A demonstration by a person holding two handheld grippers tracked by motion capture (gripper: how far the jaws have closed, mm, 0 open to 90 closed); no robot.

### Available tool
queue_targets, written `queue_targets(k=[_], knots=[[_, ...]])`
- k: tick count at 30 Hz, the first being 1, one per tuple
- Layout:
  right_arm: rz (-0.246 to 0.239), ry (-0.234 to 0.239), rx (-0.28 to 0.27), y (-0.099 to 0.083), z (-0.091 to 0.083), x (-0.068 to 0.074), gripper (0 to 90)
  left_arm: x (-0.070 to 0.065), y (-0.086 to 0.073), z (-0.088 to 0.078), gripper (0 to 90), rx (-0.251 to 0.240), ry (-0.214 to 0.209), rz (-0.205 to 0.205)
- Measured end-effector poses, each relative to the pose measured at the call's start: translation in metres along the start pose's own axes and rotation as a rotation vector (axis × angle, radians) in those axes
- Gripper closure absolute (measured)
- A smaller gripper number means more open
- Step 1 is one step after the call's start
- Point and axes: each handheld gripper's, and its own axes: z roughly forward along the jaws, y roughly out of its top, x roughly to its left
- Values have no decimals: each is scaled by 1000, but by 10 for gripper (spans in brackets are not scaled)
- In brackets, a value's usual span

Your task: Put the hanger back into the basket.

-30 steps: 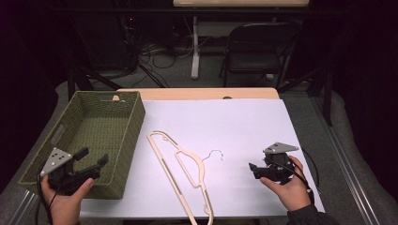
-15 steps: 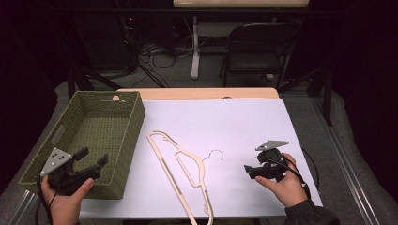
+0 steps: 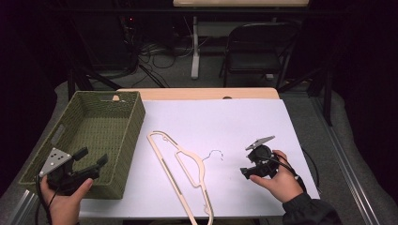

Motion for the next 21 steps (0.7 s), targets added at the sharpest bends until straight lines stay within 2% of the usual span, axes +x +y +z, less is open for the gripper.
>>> queue_targets(k=[3, 4, 5, 7, 9, 10, 11, 13, 15, 17, 18, 21], knots=[[-22, 10, 57, 5, 1, 2, 403, 0, 0, 0, 225, 4, 0, 4], [-24, 16, 59, 6, 3, 3, 405, 0, 0, 0, 225, 4, -1, 5], [-27, 22, 95, 9, 2, 3, 407, 0, 0, 0, 226, 5, -1, 6], [-39, 34, 109, 13, 5, 6, 412, 0, 0, 0, 227, 5, -1, 5], [-27, 39, 128, 14, 5, 8, 415, 0, 0, 0, 227, 6, -1, 5], [-50, 44, 136, 16, 7, 8, 415, 0, 0, 0, 226, 5, -2, 5], [-45, 53, 132, 17, 8, 10, 415, 0, 0, 0, 227, 6, -3, 5], [-60, 45, 178, 22, 8, 12, 411, 0, 0, 0, 227, 6, -2, 6], [-61, 53, 188, 25, 11, 16, 408, 0, 0, 0, 227, 5, -2, 5], [-80, 61, 212, 29, 13, 21, 404, 0, 0, 0, 227, 4, -3, 5], [-104, 59, 232, 33, 14, 26, 401, 0, 0, 0, 227, 4, -3, 6], [-114, 65, 232, 35, 17, 31, 398, 0, 0, 0, 227, 4, -3, 6]])
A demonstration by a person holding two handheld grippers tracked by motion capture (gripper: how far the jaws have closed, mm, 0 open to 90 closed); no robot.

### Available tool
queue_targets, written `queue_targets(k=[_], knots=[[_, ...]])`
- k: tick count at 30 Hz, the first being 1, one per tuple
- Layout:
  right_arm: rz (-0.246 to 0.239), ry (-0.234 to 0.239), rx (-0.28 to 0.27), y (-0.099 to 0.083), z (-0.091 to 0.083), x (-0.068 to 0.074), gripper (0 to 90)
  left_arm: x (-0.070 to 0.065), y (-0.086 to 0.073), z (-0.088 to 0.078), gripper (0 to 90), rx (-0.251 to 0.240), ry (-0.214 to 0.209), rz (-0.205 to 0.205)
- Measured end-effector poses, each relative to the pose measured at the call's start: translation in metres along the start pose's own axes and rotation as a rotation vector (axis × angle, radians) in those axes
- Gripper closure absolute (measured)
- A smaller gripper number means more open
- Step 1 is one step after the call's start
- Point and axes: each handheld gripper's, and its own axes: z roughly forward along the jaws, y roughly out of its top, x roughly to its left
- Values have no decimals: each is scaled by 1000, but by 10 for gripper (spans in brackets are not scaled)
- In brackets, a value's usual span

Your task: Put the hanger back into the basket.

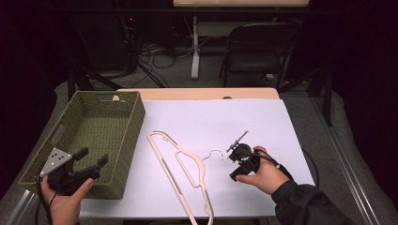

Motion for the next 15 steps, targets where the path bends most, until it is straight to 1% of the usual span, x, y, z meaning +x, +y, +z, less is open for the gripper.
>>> queue_targets(k=[2, 3, 4, 5, 6, 8, 9, 10, 12, 14, 15], knots=[[-15, -4, 24, 4, 1, 3, 398, 0, 0, 0, 227, 1, 0, 0], [-15, 6, 19, 5, 2, 5, 398, 0, 0, 0, 227, -2, 1, -3], [-23, 3, 19, 6, 3, 6, 398, 0, 0, 0, 227, 0, 1, -2], [-28, 3, 32, 8, 3, 8, 399, 0, 0, 0, 227, -2, 1, -4], [-31, 11, 30, 8, 5, 9, 401, 0, 0, 0, 227, -3, 1, -5], [-44, 13, 42, 10, 7, 11, 407, 0, 0, 0, 227, -4, 1, -5], [-40, 12, 54, 11, 7, 14, 412, 0, 0, 0, 227, -3, 0, -3], [-47, 17, 55, 13, 10, 17, 414, 0, 0, 0, 227, -2, 0, -1], [-45, 23, 49, 14, 11, 19, 414, 0, 0, 0, 227, -2, 0, -2], [-57, 27, 57, 16, 13, 22, 414, 0, 0, 0, 227, 0, 0, -1], [-65, 35, 36, 18, 18, 27, 413, 0, 0, 0, 227, 0, 0, -1]])
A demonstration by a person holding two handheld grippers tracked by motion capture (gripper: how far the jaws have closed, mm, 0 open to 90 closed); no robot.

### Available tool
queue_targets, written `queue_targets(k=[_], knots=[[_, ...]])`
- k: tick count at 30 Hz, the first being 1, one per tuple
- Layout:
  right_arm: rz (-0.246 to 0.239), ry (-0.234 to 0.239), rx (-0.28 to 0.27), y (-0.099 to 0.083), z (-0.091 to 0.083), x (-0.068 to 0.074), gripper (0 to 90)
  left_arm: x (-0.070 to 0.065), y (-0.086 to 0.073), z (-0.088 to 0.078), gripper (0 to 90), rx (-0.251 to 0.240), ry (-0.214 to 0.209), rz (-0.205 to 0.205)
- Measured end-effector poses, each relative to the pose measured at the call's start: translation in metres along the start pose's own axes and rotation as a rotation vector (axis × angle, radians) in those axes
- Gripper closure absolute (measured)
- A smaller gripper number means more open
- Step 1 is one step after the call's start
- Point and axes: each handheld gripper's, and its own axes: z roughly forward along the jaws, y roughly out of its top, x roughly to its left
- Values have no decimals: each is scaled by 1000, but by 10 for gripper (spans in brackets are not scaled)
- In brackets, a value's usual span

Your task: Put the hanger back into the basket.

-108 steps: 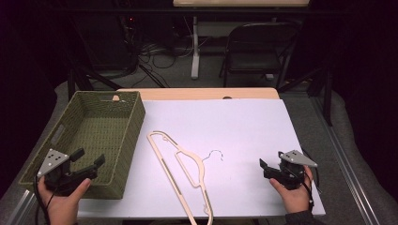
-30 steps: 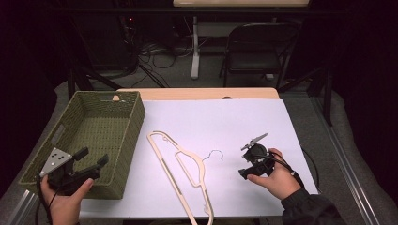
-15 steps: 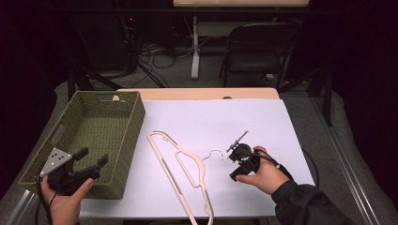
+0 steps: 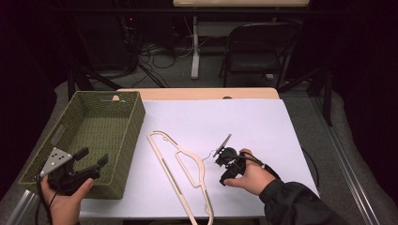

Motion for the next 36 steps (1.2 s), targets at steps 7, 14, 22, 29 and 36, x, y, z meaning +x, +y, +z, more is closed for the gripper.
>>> queue_targets(k=[7, 14, 22, 29, 36], knots=[[-42, 14, 12, 9, 8, 15, 413, 0, 0, 0, 227, -1, 0, 0], [-76, 32, 17, 17, 17, 30, 413, 0, 0, 0, 227, -1, -2, 0], [-105, 52, 20, 24, 24, 42, 418, 0, 0, 0, 227, 1, -3, -1], [-120, 59, 33, 26, 29, 50, 419, 0, 0, 0, 227, -2, -5, -2], [-139, 63, 52, 28, 35, 55, 421, 0, 0, 1, 227, 0, -5, -4]])
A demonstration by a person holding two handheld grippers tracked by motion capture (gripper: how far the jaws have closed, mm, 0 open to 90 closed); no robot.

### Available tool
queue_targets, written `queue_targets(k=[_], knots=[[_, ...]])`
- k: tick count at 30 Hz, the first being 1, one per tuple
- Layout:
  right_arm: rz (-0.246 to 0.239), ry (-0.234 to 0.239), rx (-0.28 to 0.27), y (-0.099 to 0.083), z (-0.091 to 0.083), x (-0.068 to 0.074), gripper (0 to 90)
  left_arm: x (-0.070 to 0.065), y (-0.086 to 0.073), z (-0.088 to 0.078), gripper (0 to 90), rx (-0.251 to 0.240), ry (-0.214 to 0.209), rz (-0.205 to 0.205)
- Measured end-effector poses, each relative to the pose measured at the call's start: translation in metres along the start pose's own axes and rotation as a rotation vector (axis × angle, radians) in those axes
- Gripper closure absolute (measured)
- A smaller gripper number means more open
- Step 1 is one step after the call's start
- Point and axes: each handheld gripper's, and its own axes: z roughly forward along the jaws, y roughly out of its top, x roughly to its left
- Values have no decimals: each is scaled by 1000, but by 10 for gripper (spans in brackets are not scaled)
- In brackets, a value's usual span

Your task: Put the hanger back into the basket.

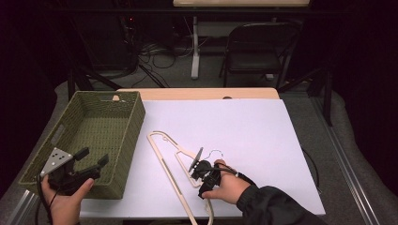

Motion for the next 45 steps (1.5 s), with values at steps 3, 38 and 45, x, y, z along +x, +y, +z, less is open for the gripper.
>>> queue_targets(k=[3, 38, 45], knots=[[-5, 1, 18, 1, 1, 1, 422, 0, 0, 0, 227, 2, 0, 2], [-30, -20, 69, 3, 12, 5, 588, 1, 0, -1, 227, -4, 4, -2], [-4, -25, 78, -1, 11, 0, 643, 1, 0, -1, 227, -4, 4, -2]])
